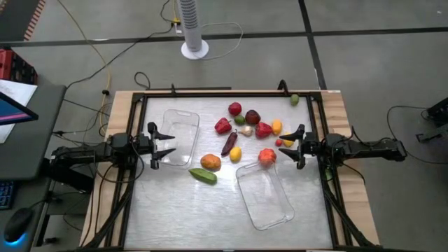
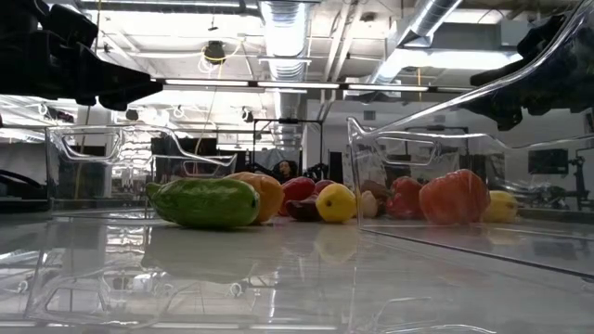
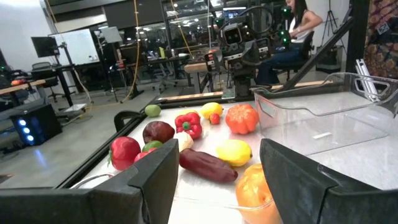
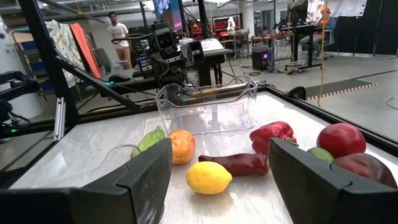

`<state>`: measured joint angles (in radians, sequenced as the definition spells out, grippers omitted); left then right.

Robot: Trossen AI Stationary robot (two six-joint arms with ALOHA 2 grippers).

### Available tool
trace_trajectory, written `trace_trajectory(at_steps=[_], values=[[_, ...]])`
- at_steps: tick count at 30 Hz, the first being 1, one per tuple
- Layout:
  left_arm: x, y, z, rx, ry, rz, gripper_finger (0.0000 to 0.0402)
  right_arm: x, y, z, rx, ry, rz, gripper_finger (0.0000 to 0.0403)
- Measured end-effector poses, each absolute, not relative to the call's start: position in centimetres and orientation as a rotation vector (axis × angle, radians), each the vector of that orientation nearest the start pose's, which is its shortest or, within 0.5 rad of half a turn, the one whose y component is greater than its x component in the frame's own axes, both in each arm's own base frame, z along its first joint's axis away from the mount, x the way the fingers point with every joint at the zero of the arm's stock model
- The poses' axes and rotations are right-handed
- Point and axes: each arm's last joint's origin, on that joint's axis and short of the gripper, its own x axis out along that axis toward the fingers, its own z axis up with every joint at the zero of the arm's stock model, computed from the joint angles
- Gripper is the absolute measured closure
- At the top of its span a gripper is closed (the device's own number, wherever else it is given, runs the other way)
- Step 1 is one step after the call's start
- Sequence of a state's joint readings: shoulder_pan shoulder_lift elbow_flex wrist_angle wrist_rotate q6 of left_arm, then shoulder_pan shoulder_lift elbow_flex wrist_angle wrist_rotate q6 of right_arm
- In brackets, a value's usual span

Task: Sort produce into baskets

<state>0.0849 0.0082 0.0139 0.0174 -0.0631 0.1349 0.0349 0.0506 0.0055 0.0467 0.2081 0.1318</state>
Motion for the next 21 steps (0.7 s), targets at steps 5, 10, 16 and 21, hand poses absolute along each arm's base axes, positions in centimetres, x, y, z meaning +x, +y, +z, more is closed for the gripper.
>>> trace_trajectory(at_steps=[5, 10, 16, 21], values=[[9.68, 1.01, 16.92, 0.135, -0.013, 0.15, 0.0187, 10.0, -0.25, 16.59, 0.131, -0.013, -0.173, 0.0112], [9.68, 1.01, 16.93, 0.142, -0.013, 0.15, 0.0187, 10.01, -0.25, 16.58, 0.132, -0.013, -0.173, 0.0112], [9.68, 1.01, 16.93, 0.347, 0.003, 0.153, 0.0187, 10.0, -0.25, 16.62, 0.132, -0.017, -0.173, 0.0112], [9.67, 1.04, 17.07, 0.302, -0.016, 0.164, 0.0187, 9.96, -0.26, 17.45, 0.091, -0.098, -0.174, 0.0112]])
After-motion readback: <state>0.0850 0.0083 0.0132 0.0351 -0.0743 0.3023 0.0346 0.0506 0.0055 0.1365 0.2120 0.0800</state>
